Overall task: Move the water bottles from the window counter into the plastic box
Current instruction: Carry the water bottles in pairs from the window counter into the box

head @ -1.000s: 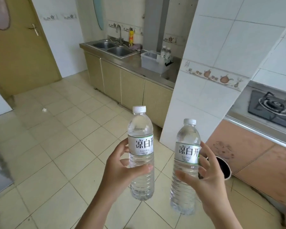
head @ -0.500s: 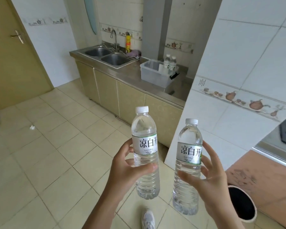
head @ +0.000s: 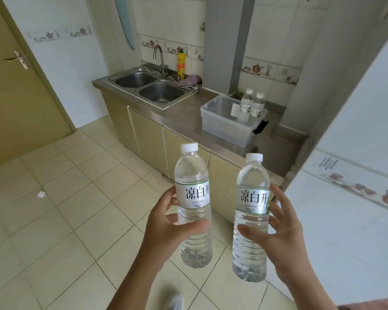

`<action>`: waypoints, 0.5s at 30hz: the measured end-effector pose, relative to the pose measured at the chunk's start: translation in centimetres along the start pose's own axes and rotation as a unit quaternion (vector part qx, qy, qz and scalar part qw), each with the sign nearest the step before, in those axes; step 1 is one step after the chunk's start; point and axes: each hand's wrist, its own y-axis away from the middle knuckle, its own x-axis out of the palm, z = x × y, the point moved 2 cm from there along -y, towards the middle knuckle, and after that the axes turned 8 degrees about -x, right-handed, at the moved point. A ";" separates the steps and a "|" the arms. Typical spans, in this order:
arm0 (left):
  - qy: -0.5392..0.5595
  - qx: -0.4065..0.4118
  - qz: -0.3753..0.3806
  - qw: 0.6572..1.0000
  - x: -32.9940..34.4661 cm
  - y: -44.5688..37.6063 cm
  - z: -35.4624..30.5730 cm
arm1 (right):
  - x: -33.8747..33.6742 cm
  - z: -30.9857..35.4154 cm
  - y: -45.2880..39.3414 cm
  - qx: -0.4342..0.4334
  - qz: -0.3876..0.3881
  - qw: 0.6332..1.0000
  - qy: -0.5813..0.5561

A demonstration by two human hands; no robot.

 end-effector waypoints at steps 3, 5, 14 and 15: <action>-0.010 0.008 0.018 1.000 -1.0 -6.2 -1.1 | 2.4 -1.1 -5.1 -0.002 -0.015 1.000 0.009; -0.018 0.010 0.037 0.999 -1.6 -10.4 -1.9 | 3.9 -1.9 -8.2 0.000 -0.034 0.999 0.007; -0.080 0.051 0.151 0.984 0.0 -27.0 -7.9 | 7.3 -2.5 -19.8 0.001 -0.113 0.993 0.027; -0.080 0.055 0.163 0.982 0.7 -28.7 -8.4 | 7.2 -2.7 -21.1 0.001 -0.124 0.992 0.031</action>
